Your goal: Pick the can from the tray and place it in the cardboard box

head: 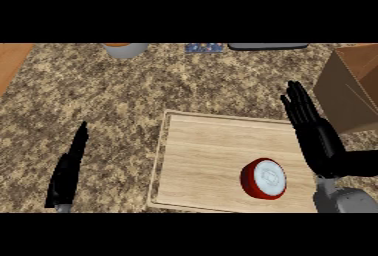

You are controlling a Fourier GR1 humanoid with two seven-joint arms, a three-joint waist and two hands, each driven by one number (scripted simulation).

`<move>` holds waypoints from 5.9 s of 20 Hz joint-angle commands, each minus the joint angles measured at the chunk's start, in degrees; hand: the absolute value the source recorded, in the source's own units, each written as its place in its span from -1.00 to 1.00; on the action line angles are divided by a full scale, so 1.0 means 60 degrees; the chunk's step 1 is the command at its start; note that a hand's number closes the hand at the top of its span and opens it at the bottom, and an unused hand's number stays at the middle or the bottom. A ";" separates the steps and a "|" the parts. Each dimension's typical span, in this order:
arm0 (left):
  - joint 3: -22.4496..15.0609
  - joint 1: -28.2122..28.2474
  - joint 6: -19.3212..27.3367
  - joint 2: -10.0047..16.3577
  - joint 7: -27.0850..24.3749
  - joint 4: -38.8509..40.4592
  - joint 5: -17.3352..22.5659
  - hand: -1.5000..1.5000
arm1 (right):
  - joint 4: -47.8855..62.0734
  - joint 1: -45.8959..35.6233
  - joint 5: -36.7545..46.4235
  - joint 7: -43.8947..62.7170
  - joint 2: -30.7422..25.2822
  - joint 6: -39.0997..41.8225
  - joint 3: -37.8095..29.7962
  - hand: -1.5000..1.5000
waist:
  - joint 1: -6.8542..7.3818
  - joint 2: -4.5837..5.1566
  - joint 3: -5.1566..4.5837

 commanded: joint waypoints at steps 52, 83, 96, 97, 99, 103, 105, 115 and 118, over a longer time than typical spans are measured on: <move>0.0300 -0.2962 -0.3721 0.1008 0.0170 -0.0903 0.0243 0.00 | -0.6487 -0.2222 0.5067 1.4598 -0.5806 0.2683 0.4880 -1.00 | 0.0388 -0.0055 -0.0444; 0.0389 -0.2504 -0.3596 0.0199 0.0113 -0.0990 -0.0453 0.00 | -0.2950 -0.2286 0.7712 1.4205 -0.2670 0.3008 0.6263 -1.00 | 0.0013 -0.0085 -0.0390; 0.1184 -0.2454 -0.4149 0.0276 -0.0004 -0.1075 -0.0561 0.00 | -0.2527 -0.1307 0.9083 1.2603 -0.1794 0.3160 0.6208 1.00 | 0.0059 -0.0068 -0.0376; 0.0873 -0.2597 -0.3958 -0.0043 0.0596 -0.1466 -0.0709 0.00 | -0.2308 -0.1695 0.8890 1.1980 -0.2042 0.3477 0.5711 1.00 | 0.0076 -0.0067 -0.0373; 0.1307 -0.2621 -0.4389 0.0266 0.0640 -0.1425 -0.0476 0.00 | -0.2045 -0.1575 0.9682 1.1371 -0.1970 0.3147 0.5889 1.00 | 0.0078 -0.0066 -0.0373; 0.1374 -0.2125 -0.4648 0.0286 -0.0216 -0.0846 -0.0670 0.00 | -0.2116 -0.1471 1.0856 1.1501 -0.1634 0.3054 0.6385 1.00 | 0.0070 -0.0068 -0.0378; 0.1505 -0.2521 -0.4516 0.0101 0.0410 -0.1386 -0.0693 0.00 | -0.2237 -0.1197 1.1429 1.1410 -0.1355 0.2924 0.6494 1.00 | 0.0057 -0.0075 -0.0374; 0.1078 -0.2984 -0.4778 -0.0137 0.0048 -0.1163 -0.0888 0.00 | 0.4617 -0.5930 0.9795 0.7324 -0.0812 0.1091 0.2021 1.00 | 0.0979 0.0303 -0.0353; 0.1028 -0.2805 -0.4662 -0.0240 0.0197 -0.1347 -0.0976 0.00 | 0.6170 -0.7045 1.0519 0.6740 -0.0424 0.0161 0.2063 1.00 | 0.0869 0.0171 -0.0362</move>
